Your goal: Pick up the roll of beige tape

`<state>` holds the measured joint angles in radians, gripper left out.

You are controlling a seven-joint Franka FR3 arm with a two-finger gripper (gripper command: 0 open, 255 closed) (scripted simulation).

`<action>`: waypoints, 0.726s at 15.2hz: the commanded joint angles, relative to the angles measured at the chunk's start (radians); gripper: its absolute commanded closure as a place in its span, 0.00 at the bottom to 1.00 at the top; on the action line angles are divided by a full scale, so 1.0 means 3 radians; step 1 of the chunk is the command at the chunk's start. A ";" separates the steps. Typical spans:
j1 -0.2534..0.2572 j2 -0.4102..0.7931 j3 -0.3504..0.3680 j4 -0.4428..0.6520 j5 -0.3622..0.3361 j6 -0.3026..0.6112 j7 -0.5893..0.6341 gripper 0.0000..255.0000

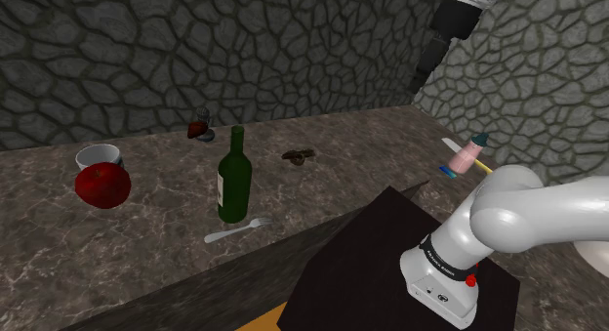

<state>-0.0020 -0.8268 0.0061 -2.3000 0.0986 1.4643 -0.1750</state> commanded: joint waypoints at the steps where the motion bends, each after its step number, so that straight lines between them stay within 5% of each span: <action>1: 0.0000 0.0000 0.0000 0.0000 0.0000 0.0000 0.0000 0.00; 11: 0.0036 0.0752 -0.0233 -0.0390 -0.0162 0.1010 -0.0575 0.00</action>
<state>0.0068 -0.6256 -0.0589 -2.4057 0.0528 1.7335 -0.3314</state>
